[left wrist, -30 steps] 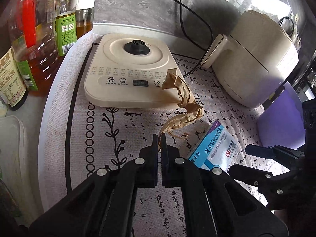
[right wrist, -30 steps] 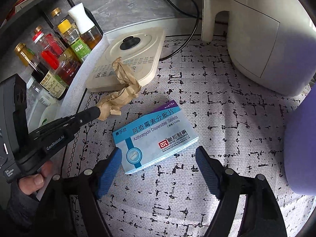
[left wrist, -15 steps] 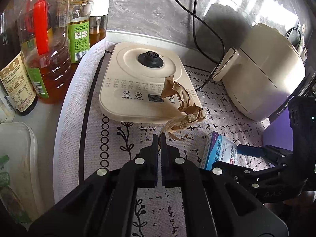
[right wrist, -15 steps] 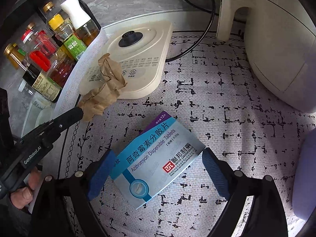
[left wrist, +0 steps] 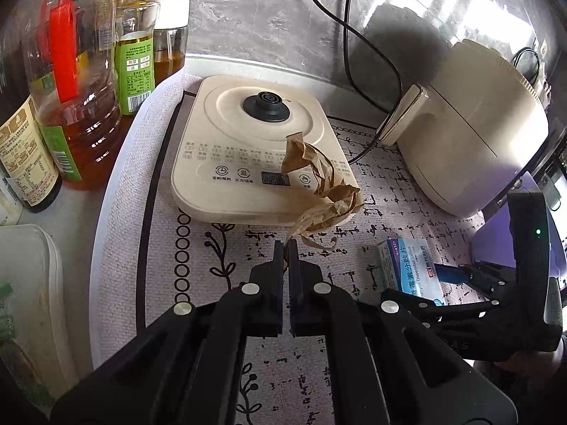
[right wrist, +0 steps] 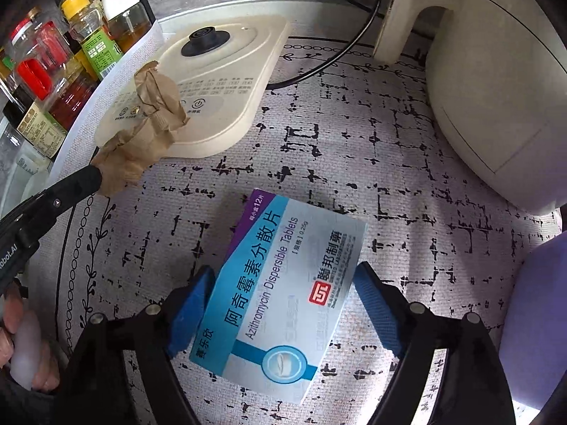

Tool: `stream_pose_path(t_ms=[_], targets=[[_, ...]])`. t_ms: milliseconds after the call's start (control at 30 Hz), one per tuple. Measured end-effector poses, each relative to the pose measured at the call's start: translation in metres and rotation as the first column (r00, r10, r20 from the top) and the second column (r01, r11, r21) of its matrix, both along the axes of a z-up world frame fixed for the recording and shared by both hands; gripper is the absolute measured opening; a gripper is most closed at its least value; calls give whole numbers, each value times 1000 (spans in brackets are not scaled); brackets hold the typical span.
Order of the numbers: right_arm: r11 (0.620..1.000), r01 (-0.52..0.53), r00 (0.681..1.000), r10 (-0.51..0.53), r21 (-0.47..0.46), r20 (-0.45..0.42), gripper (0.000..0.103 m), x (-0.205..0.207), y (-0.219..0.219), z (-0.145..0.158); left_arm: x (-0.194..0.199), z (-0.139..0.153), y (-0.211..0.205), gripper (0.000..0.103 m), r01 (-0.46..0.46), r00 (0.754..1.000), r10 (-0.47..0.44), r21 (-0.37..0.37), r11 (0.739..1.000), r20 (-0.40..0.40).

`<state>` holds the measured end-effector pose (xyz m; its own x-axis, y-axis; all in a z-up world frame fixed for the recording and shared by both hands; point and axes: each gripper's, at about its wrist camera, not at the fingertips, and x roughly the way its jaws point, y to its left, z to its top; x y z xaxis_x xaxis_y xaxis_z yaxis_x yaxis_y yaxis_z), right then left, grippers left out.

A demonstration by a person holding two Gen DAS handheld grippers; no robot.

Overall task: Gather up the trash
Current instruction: 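Carry the paper bag and medicine box over the bucket and open both grippers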

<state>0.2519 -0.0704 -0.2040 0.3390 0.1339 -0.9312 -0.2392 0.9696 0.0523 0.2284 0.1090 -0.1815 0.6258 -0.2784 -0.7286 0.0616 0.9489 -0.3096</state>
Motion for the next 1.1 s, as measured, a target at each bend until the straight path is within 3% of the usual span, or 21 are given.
stream_pose_path(t_ms=[67, 333, 733, 1100], targets=[[1000, 9, 1000, -9, 24, 8, 66, -4, -7, 5, -2, 4, -3, 3, 7, 1000, -7, 0, 1000, 7], [998, 11, 987, -21, 62, 161, 66, -31, -26, 61, -14, 41, -19, 3, 23, 996, -25, 24, 999, 86], [992, 21, 919, -69, 126, 389, 66, -76, -70, 154, -43, 107, -53, 3, 33, 978, -41, 42, 999, 206], [985, 82, 866, -145, 149, 479, 66, -101, -136, 185, -51, 134, -110, 3, 103, 962, -112, 48, 994, 250]])
